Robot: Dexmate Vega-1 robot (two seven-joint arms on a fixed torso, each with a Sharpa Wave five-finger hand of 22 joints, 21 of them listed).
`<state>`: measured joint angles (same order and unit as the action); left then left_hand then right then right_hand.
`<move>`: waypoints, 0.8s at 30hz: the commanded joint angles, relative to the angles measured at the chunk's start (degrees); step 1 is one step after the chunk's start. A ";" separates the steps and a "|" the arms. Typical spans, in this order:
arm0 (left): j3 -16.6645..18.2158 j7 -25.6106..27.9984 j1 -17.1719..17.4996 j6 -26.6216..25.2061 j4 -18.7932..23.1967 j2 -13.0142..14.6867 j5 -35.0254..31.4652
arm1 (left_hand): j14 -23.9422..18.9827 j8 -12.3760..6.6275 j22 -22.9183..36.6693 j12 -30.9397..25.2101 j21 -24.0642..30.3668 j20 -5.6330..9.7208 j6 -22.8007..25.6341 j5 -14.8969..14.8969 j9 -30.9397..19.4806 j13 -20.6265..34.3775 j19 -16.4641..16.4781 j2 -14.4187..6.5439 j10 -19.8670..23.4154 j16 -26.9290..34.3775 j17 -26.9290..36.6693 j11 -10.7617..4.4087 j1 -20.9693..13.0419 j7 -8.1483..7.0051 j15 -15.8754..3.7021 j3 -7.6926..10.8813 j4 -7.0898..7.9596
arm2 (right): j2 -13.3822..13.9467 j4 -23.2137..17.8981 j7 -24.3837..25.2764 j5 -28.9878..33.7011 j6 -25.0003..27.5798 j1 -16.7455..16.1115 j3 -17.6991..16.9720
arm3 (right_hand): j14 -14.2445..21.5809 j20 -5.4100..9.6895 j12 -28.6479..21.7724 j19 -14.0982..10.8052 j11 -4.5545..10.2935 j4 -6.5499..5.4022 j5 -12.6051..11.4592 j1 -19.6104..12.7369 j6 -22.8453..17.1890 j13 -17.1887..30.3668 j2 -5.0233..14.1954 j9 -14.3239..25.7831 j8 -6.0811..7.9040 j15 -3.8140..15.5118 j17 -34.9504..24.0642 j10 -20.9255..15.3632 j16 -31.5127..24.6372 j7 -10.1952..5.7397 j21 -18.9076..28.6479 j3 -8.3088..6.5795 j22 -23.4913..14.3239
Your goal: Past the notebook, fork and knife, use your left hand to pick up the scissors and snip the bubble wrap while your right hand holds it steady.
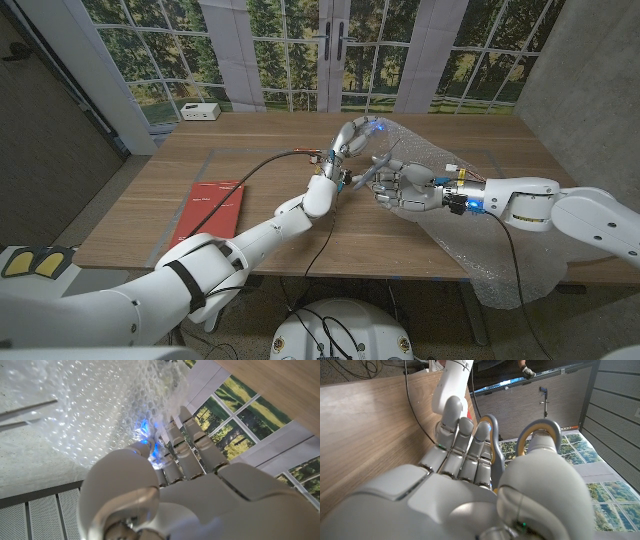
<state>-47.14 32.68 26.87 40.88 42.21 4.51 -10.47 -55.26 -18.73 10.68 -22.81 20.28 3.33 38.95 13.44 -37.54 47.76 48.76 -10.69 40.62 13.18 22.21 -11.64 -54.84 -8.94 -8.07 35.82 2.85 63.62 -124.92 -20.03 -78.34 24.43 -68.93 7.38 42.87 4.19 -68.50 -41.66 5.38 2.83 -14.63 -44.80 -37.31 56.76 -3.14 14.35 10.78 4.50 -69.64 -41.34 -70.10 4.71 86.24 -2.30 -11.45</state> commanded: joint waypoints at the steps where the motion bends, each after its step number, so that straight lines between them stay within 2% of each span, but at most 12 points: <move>1: -2.80 4.20 -2.80 3.15 -9.16 -3.37 -0.82 | -1.17 0.18 0.20 -1.22 2.11 2.30 -1.38 0.22 -1.86 2.47 4.98 -0.69 -2.15 -0.30 0.47 0.24 -0.21 -0.35 -5.01 0.98 0.62 | 0.50 0.30 -0.34 -0.53 0.43 -0.48 -0.82 | 0.38 4.12 -0.52 -0.49 0.13 0.27 -0.39 0.02 0.15 0.17 0.46 -0.09 0.35 7.77 0.01 -0.13 0.48 0.51 -0.10 0.35 -0.19; 3: -3.53 4.97 -3.28 3.07 -10.31 -3.87 -1.12 | -1.38 0.21 0.30 -1.79 1.79 4.14 -2.01 0.25 -2.75 3.56 3.89 -0.76 -2.95 -0.29 0.77 0.04 -0.21 -0.37 -4.97 1.18 0.89 | 0.49 0.49 -0.81 -0.43 0.58 -0.19 -0.60 | 0.61 4.15 -0.50 -0.49 0.33 0.25 -0.39 0.02 0.15 0.13 0.48 -0.17 0.36 7.78 -0.16 -0.08 0.35 0.49 -0.15 0.40 -0.14; 6: -4.49 6.53 -3.79 3.17 -11.60 -4.45 -1.50 | -1.73 0.19 0.68 -2.75 1.64 4.89 -3.31 0.34 -4.26 5.16 2.49 -0.92 -3.68 -0.10 1.39 0.01 -0.32 -0.26 -5.04 1.27 1.13 | 0.43 0.69 -1.38 -0.30 0.79 0.30 -0.22 | 0.68 4.22 -0.51 -0.56 0.12 0.22 -0.38 0.02 0.14 -0.02 0.56 -0.31 0.38 7.78 -0.10 -0.20 0.49 0.48 -0.23 0.49 -0.02; 10: -5.58 8.55 -4.18 2.74 -12.28 -4.76 -2.00 | -1.69 -0.18 1.07 -3.51 1.45 4.68 -3.69 0.41 -5.59 6.43 0.83 -1.06 -4.20 -0.05 1.95 -0.10 -0.41 -0.45 -5.01 1.36 1.42 | 0.55 0.82 -1.70 -0.33 1.10 0.54 -0.05 | 0.49 4.26 -0.46 -0.68 0.32 0.17 -0.37 0.02 0.10 -0.23 0.65 -0.46 0.41 7.74 -0.11 -0.29 0.63 0.41 -0.21 0.59 -0.04; 16: -7.18 10.84 -5.13 2.09 -14.28 -5.84 -2.28 | -1.68 -0.57 1.32 -4.14 1.69 4.76 -3.80 0.47 -6.64 7.37 0.53 -1.08 -4.40 0.01 2.36 -0.19 -0.43 -0.57 -5.05 1.38 1.69 | 0.90 0.94 -2.28 -0.30 1.52 0.85 0.06 | 0.83 4.29 -0.61 -0.63 0.24 0.14 -0.35 -0.07 0.09 -0.04 0.84 -0.65 0.43 7.76 -0.35 -0.11 0.50 0.41 -0.24 0.68 -0.06; 24: -8.64 11.18 -5.85 2.50 -15.56 -6.33 -1.24 | -1.17 -1.46 1.66 -5.52 1.77 4.61 -4.12 0.57 -9.13 9.37 -1.23 -1.03 -4.77 -0.21 3.07 -0.34 -0.40 -0.88 -5.01 1.48 2.30 | 1.01 1.06 -2.78 -0.20 1.68 1.10 0.33 | 0.79 4.30 -0.72 -0.65 0.20 0.07 -0.32 -0.06 0.12 -0.05 0.95 -0.83 0.43 7.74 -0.39 -0.16 0.52 0.47 -0.21 0.85 -0.13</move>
<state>-53.55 41.75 22.22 43.35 29.14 -0.78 -12.19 -56.52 -19.53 12.15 -27.85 21.97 5.95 35.16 13.79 -46.07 56.63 47.76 -11.20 36.25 12.86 25.09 -11.96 -55.36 -9.64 -8.70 37.27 4.68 64.38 -124.08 -22.11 -78.61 25.69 -68.22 7.40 43.30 4.08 -68.91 -41.77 5.36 2.72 -14.63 -44.88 -37.30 56.50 -2.61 13.56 10.78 4.50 -69.91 -41.33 -69.49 4.71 86.02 -1.78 -11.45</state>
